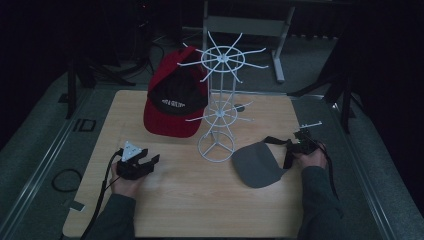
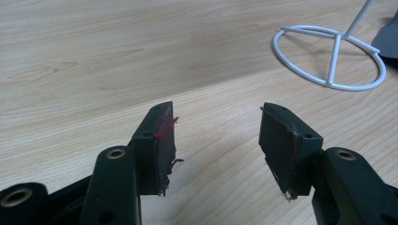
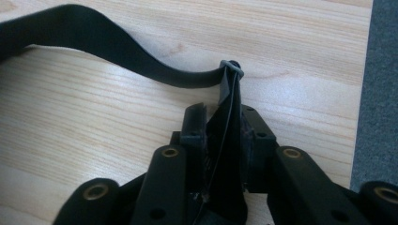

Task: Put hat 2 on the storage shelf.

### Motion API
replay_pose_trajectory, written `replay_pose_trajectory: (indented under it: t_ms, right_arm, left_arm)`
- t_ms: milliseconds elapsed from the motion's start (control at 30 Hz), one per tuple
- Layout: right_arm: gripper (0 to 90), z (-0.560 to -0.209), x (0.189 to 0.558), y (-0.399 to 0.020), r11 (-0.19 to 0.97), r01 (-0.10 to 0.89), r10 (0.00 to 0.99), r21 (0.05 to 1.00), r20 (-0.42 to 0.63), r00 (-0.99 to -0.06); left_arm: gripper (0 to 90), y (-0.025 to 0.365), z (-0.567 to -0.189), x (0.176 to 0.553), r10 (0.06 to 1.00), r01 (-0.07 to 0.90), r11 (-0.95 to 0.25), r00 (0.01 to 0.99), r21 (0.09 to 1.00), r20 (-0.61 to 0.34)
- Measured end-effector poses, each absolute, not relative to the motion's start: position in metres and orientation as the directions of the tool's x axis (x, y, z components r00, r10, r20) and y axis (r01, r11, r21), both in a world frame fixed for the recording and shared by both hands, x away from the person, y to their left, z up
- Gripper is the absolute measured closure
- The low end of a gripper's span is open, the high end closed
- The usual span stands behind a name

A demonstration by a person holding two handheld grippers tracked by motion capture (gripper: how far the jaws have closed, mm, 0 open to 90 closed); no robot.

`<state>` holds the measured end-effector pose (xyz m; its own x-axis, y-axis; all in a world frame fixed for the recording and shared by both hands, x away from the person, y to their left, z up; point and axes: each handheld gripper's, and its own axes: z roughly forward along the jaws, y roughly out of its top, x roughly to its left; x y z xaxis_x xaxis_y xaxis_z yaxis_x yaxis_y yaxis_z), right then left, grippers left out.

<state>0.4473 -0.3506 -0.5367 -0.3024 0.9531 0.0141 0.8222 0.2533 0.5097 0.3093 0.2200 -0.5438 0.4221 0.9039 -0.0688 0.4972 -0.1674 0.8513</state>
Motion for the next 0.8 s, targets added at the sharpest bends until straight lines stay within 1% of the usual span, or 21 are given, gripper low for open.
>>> replay_pose_trajectory:
  t_ms: [67,167,200,267,400,567,800]
  right_arm:
    - [78.8,-0.536,0.450,-0.349,0.252,0.829,0.953,0.499,0.020,-0.302]
    - [86.9,-0.535,0.453,-0.347,0.262,0.836,0.949,0.483,0.030,-0.314]
    - [88.1,-0.534,0.454,-0.345,0.271,0.836,0.947,0.476,0.023,-0.320]
    - [88.4,-0.534,0.454,-0.342,0.300,0.829,0.942,0.472,-0.010,-0.335]
    - [88.6,-0.534,0.453,-0.339,0.313,0.819,0.940,0.480,-0.033,-0.340]
    - [88.7,-0.532,0.450,-0.337,0.315,0.795,0.942,0.518,-0.067,-0.329]
    - [88.8,-0.508,0.446,-0.336,0.308,0.739,0.944,0.599,-0.093,-0.318]
  left_arm:
    - [46.1,0.220,-0.543,0.309,0.904,0.494,-0.165,0.421,0.853,-0.069]
    - [46.1,0.220,-0.543,0.309,0.905,0.494,-0.165,0.420,0.854,-0.068]
    - [46.1,0.221,-0.543,0.309,0.906,0.495,-0.163,0.419,0.854,-0.069]
    - [46.1,0.221,-0.543,0.309,0.907,0.494,-0.164,0.417,0.854,-0.067]
    - [46.1,0.221,-0.542,0.308,0.907,0.492,-0.163,0.416,0.855,-0.067]
    - [46.2,0.221,-0.543,0.308,0.908,0.492,-0.162,0.415,0.855,-0.066]
    - [46.3,0.220,-0.543,0.308,0.909,0.491,-0.162,0.413,0.856,-0.066]
